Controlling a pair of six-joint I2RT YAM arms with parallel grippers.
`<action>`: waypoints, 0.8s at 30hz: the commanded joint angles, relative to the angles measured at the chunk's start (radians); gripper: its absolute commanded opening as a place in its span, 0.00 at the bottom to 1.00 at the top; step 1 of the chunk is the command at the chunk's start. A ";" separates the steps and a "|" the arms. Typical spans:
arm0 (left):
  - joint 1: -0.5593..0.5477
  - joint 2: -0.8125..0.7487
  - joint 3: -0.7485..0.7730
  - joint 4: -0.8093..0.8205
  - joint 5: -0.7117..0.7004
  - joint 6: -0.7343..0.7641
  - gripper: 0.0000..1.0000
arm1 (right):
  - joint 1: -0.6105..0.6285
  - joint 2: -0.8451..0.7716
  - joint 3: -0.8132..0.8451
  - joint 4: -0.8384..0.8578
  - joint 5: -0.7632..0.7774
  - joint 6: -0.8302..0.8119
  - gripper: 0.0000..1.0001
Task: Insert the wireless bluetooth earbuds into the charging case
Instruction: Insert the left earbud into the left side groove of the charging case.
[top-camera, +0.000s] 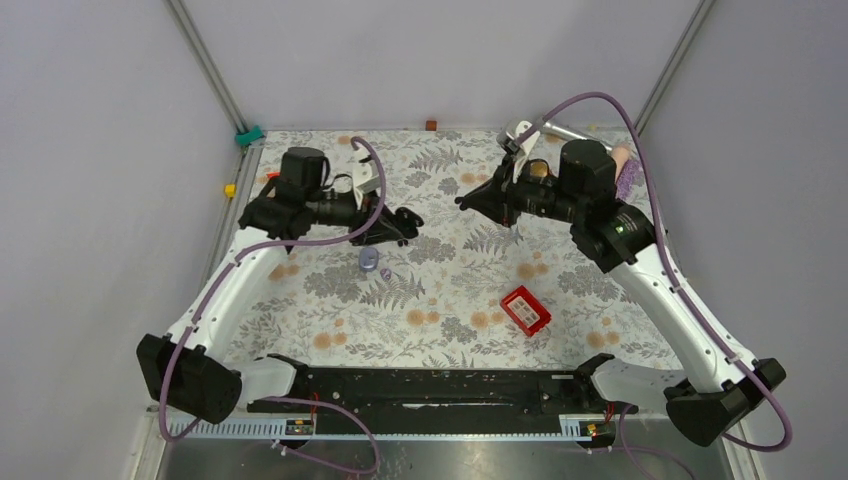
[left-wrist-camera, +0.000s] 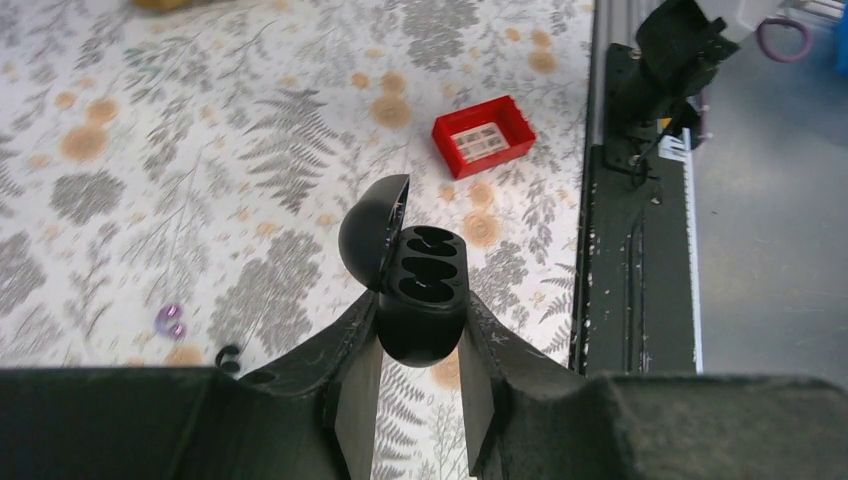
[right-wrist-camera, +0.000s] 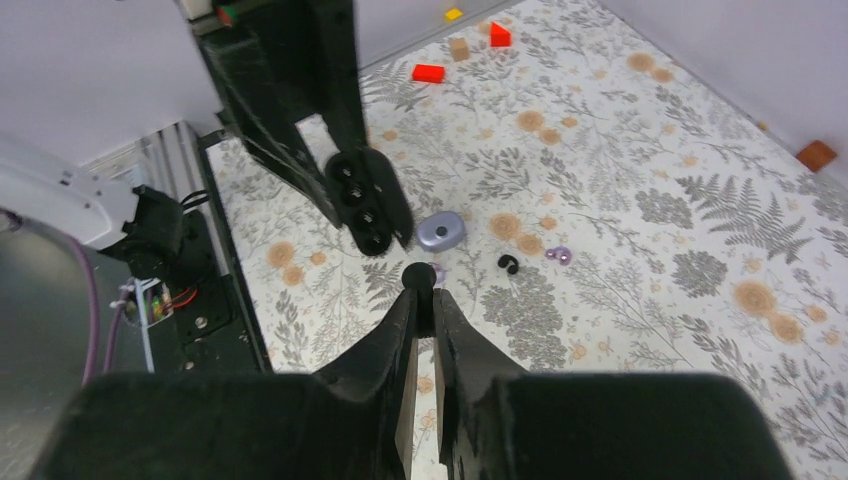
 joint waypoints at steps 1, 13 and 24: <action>-0.104 0.024 -0.049 0.326 0.015 -0.217 0.00 | 0.002 -0.048 -0.059 0.071 -0.123 -0.025 0.14; -0.233 0.099 -0.171 0.718 0.122 -0.569 0.00 | 0.004 -0.094 -0.205 0.252 -0.309 0.022 0.14; -0.248 0.096 -0.192 0.731 0.130 -0.569 0.00 | 0.004 -0.082 -0.264 0.312 -0.336 -0.009 0.14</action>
